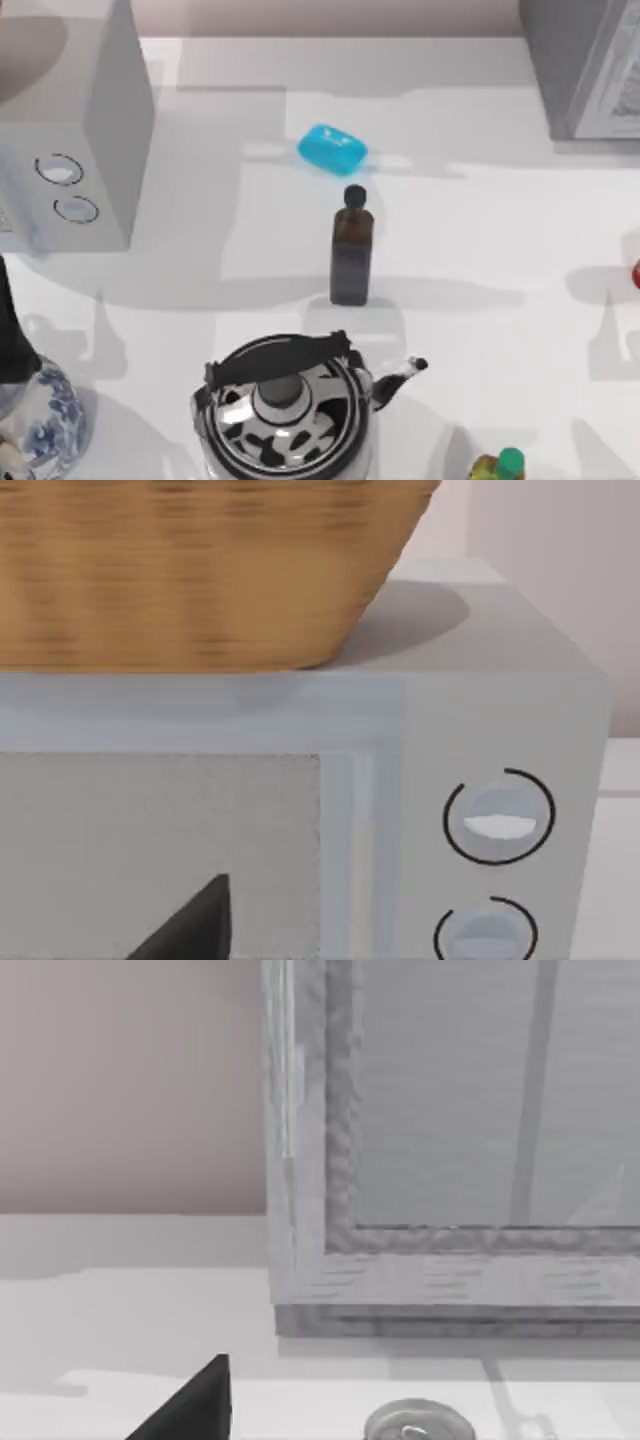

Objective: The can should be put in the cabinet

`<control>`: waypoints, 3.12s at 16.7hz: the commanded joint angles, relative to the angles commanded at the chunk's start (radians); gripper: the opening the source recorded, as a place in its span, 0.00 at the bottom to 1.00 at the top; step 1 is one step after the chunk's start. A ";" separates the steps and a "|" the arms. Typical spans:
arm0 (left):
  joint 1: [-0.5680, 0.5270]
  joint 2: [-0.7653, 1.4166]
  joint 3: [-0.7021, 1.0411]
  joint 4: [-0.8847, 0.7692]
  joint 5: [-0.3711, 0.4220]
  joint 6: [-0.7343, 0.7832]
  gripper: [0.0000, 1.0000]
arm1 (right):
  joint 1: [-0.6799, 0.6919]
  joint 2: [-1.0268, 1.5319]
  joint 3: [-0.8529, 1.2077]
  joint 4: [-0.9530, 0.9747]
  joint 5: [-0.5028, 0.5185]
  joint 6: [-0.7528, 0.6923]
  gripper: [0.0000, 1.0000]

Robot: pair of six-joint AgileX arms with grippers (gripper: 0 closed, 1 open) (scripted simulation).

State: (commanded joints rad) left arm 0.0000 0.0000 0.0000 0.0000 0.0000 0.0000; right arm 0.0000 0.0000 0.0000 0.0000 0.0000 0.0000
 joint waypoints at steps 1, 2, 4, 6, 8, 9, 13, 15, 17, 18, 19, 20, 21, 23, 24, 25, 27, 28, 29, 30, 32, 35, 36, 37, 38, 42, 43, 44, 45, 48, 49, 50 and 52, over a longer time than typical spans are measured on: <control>0.000 0.000 0.000 0.000 0.000 0.000 1.00 | 0.000 0.000 0.000 0.000 0.000 0.000 1.00; 0.000 0.000 0.000 0.000 0.000 0.000 1.00 | 0.000 0.002 0.001 0.001 0.000 0.000 1.00; 0.000 0.000 0.000 0.000 0.000 0.000 1.00 | 0.005 0.034 0.019 0.031 0.000 -0.004 1.00; 0.000 0.000 0.000 0.000 0.000 0.000 1.00 | 0.015 0.108 0.052 0.091 0.000 -0.012 1.00; 0.000 0.000 0.000 0.000 0.000 0.000 1.00 | 0.027 0.225 0.091 0.164 0.000 -0.021 1.00; 0.000 0.000 0.000 0.000 0.000 0.000 1.00 | 0.032 0.300 0.110 0.202 0.000 -0.025 1.00; 0.000 0.000 0.000 0.000 0.000 0.000 1.00 | 0.039 0.697 0.180 0.345 0.003 -0.026 1.00; 0.000 0.000 0.000 0.000 0.000 0.000 1.00 | 0.035 0.912 0.206 0.391 0.004 -0.020 1.00; 0.000 0.000 0.000 0.000 0.000 0.000 1.00 | 0.027 1.090 0.231 0.429 0.005 -0.010 1.00; 0.000 0.000 0.000 0.000 0.000 0.000 1.00 | 0.022 1.163 0.242 0.444 0.005 -0.004 1.00; 0.000 0.000 0.000 0.000 0.000 0.000 1.00 | 0.017 1.226 0.250 0.456 0.005 0.001 1.00; 0.000 0.000 0.000 0.000 0.000 0.000 1.00 | 0.011 1.278 0.258 0.467 0.005 0.006 1.00; 0.000 0.000 0.000 0.000 0.000 0.000 1.00 | 0.005 1.319 0.266 0.478 0.005 0.010 1.00; 0.000 0.000 0.000 0.000 0.000 0.000 1.00 | -0.004 1.370 0.280 0.497 0.006 0.014 1.00; 0.000 0.000 0.000 0.000 0.000 0.000 1.00 | -0.007 1.380 0.283 0.502 0.007 0.015 1.00; 0.000 0.000 0.000 0.000 0.000 0.000 1.00 | -0.007 1.380 0.284 0.503 0.007 0.015 1.00; 0.000 0.000 0.000 0.000 0.000 0.000 1.00 | -0.007 1.380 0.284 0.503 0.007 0.015 1.00; 0.000 0.000 0.000 0.000 0.000 0.000 1.00 | -0.003 1.378 0.278 0.501 0.007 0.014 1.00; 0.000 0.000 0.000 0.000 0.000 0.000 1.00 | -0.003 1.380 0.281 0.501 0.007 0.014 1.00; 0.000 0.000 0.000 0.000 0.000 0.000 1.00 | -0.004 1.392 0.291 0.504 0.006 0.014 1.00; 0.000 0.000 0.000 0.000 0.000 0.000 1.00 | -0.010 1.445 0.327 0.524 0.003 0.012 1.00; 0.000 0.000 0.000 0.000 0.000 0.000 1.00 | -0.017 1.572 0.386 0.593 0.000 0.011 1.00; 0.000 0.000 0.000 0.000 0.000 0.000 1.00 | -0.017 1.617 0.400 0.624 0.001 0.012 1.00; 0.000 0.000 0.000 0.000 0.000 0.000 1.00 | -0.016 1.659 0.411 0.655 0.003 0.013 1.00; 0.000 0.000 0.000 0.000 0.000 0.000 1.00 | -0.014 1.696 0.419 0.684 0.005 0.014 1.00; 0.000 0.000 0.000 0.000 0.000 0.000 1.00 | -0.010 1.760 0.425 0.741 0.009 0.017 1.00; 0.000 0.000 0.000 0.000 0.000 0.000 1.00 | -0.010 1.760 0.425 0.741 0.009 0.017 1.00; 0.000 0.000 0.000 0.000 0.000 0.000 1.00 | -0.010 1.760 0.425 0.741 0.009 0.017 1.00; 0.000 0.000 0.000 0.000 0.000 0.000 1.00 | -0.010 1.760 0.425 0.741 0.009 0.017 1.00; 0.000 0.000 0.000 0.000 0.000 0.000 1.00 | -0.010 1.760 0.425 0.741 0.009 0.017 0.77; 0.000 0.000 0.000 0.000 0.000 0.000 1.00 | -0.010 1.760 0.425 0.741 0.009 0.017 0.70; 0.000 0.000 0.000 0.000 0.000 0.000 1.00 | -0.010 1.760 0.425 0.741 0.009 0.017 0.62; 0.000 0.000 0.000 0.000 0.000 0.000 1.00 | -0.010 1.760 0.425 0.741 0.009 0.017 0.47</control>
State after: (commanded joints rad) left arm 0.0000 0.0000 0.0000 0.0000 0.0000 0.0000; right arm -0.0103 1.7598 0.4248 0.7408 0.0092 0.0166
